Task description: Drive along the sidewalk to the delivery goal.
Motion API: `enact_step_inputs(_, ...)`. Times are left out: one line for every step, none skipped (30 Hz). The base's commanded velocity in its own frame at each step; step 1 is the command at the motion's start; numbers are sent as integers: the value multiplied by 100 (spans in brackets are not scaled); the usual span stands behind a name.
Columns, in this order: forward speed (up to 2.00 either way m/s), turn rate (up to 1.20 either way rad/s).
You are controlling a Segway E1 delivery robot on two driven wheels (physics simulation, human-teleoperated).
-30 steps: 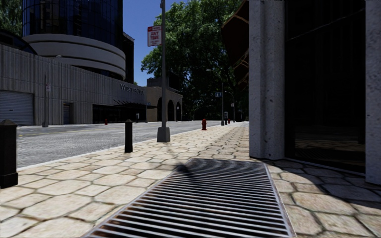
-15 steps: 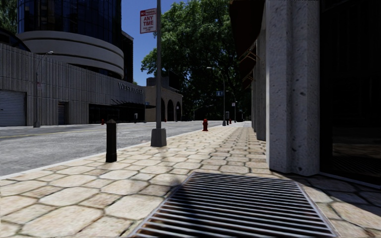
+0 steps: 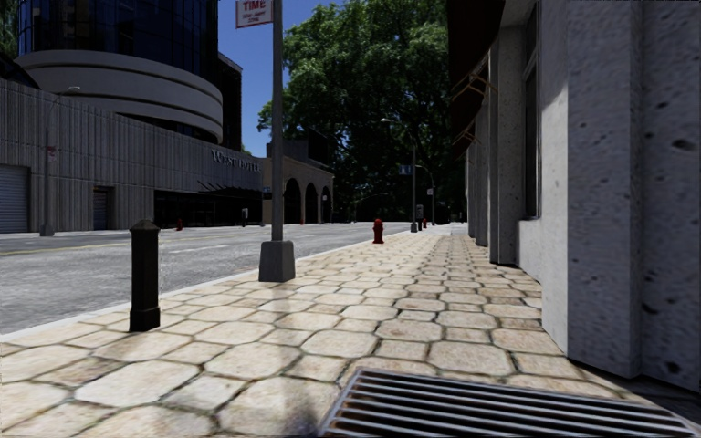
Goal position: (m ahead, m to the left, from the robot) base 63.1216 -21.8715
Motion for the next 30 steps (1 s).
enact_step_inputs(200, -28)
enact_step_inputs(200, -28)
enact_step_inputs(200, -28)
enact_step_inputs(200, -28)
enact_step_inputs(200, -29)
enact_step_inputs(200, -29)
enact_step_inputs(200, -33)
enact_step_inputs(200, -37)
enact_step_inputs(200, -37)
enact_step_inputs(200, -38)
enact_step_inputs(200, -38)
enact_step_inputs(200, -38)
enact_step_inputs(200, -38)
enact_step_inputs(200, -38)
enact_step_inputs(200, -38)
enact_step_inputs(200, -38)
enact_step_inputs(200, -38)
enact_step_inputs(200, -38)
enact_step_inputs(200, -38)
enact_step_inputs(200, -38)
enact_step_inputs(200, -38)
enact_step_inputs(200, -38)
enact_step_inputs(200, -38)
enact_step_inputs(200, -38)
enact_step_inputs(200, -38)
enact_step_inputs(200, -38)
enact_step_inputs(200, -38)
enact_step_inputs(200, -38)
enact_step_inputs(200, -38)
enact_step_inputs(200, -38)
